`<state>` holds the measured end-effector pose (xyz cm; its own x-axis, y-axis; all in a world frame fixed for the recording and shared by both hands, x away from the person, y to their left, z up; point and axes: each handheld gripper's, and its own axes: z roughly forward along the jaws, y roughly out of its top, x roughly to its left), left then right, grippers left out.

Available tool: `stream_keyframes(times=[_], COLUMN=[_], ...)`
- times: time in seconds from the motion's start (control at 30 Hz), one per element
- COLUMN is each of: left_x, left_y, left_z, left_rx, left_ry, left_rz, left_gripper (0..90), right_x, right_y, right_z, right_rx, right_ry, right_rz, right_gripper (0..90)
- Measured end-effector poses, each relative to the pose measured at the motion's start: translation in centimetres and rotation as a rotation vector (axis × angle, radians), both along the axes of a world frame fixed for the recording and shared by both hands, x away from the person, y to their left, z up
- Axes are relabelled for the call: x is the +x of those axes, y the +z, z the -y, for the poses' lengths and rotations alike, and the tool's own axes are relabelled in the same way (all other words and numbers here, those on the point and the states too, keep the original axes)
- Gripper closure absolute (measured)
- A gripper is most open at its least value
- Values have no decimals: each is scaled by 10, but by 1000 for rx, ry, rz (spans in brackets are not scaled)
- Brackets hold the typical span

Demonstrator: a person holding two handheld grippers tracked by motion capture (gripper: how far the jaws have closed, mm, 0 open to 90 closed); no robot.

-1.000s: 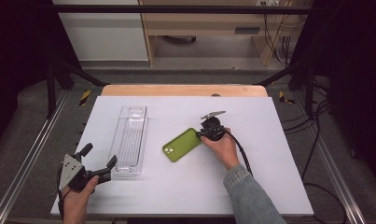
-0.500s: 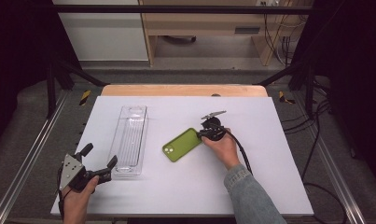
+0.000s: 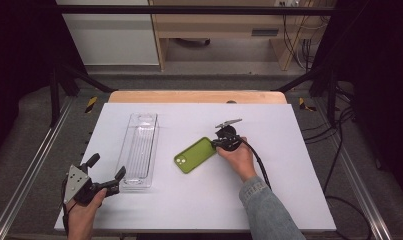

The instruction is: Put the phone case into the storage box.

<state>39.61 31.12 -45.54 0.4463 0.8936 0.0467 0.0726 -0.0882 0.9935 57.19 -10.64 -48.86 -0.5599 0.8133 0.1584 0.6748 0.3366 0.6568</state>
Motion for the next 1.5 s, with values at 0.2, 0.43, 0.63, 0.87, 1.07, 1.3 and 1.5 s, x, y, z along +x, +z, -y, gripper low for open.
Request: stream_keyframes(times=[0.2, 0.43, 0.63, 0.87, 1.07, 1.3, 1.5], left_x=[0, 0, -1, -1, -1, -4, -7], left_y=[0, -1, -1, 0, 0, 3, 6], left_z=[1, 1, 1, 0, 0, 0, 3], left_rx=[1, 2, 0, -4, -11, -28, -29], left_ry=[-2, -2, 1, 3, 7, 17, 27], left_rz=[-1, -3, -2, -1, 0, -4, -12], left_gripper=[9, 10, 10, 10, 10, 11, 12], right_x=[0, -2, -6, -11, -16, -29, -47], right_y=[0, 1, 8, 22, 38, 55, 63], right_z=[1, 1, 2, 2, 6, 15, 26], right_rx=[-5, -32, -39, -21, 10, 30, 56], right_ry=[8, 45, 57, 50, 30, -14, -76], right_rz=[10, 31, 61, 84, 120, 196, 276], right_gripper=[867, 879, 881, 882, 882, 882, 882])
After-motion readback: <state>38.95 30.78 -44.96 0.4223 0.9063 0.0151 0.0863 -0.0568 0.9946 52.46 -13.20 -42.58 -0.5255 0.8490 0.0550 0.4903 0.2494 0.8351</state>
